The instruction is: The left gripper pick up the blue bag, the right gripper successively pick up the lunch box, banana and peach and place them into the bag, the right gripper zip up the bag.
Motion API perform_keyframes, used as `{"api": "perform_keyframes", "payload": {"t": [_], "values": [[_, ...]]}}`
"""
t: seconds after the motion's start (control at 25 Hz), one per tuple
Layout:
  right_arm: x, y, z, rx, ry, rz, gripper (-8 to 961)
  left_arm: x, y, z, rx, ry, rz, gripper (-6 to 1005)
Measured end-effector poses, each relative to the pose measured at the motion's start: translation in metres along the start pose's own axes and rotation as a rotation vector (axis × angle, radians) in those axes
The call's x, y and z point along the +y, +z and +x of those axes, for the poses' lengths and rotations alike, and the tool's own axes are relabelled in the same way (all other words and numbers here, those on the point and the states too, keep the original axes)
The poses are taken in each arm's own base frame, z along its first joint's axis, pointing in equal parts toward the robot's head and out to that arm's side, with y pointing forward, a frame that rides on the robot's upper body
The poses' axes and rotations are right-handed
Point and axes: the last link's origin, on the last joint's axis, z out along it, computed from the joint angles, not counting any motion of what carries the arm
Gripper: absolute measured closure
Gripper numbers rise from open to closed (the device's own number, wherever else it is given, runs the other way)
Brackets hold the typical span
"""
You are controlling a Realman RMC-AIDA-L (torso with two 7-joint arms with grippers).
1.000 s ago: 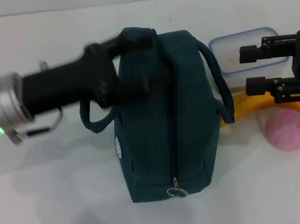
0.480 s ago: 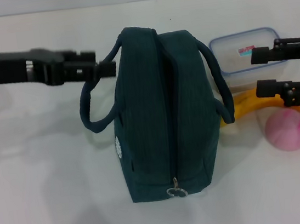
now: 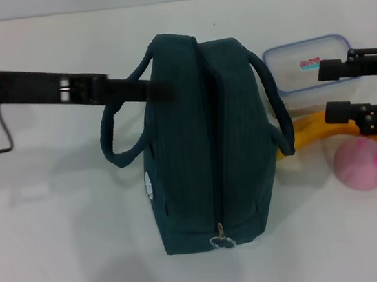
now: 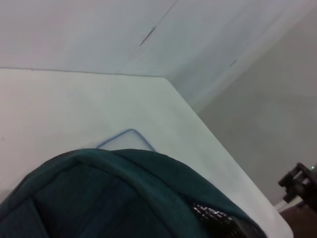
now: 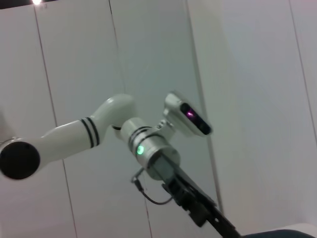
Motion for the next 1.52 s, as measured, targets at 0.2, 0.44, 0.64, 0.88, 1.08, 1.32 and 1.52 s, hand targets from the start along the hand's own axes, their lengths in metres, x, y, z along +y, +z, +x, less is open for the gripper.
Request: {"api": "perform_keyframes", "payload": {"t": [0.2,0.44,0.64,0.88,1.08,1.32,1.52], "values": [[0.004,-0.002,0.0,-0.008,-0.008,-0.012,347,-0.006,0.017,0.007,-0.075,-0.075,0.031,112],[0.008,-0.009,0.004,-0.035,-0.014,0.007,346,-0.007,0.029,0.015,-0.11,-0.111,0.054,113],[0.01,-0.011,0.006,-0.043,-0.011,0.007,346,-0.009,0.032,0.02,-0.109,-0.13,0.058,125],[0.014,-0.014,0.009,-0.053,-0.002,0.016,347,-0.014,0.035,0.023,-0.1,-0.14,0.076,198],[0.017,-0.019,0.011,-0.064,0.003,0.034,347,-0.013,0.035,0.023,-0.12,-0.126,0.083,285],[0.019,-0.028,0.015,-0.101,0.016,0.08,347,-0.012,0.035,0.025,-0.111,-0.137,0.075,412],[0.013,-0.037,0.025,-0.196,0.101,0.181,347,-0.012,0.037,0.022,-0.109,-0.14,0.07,578]]}}
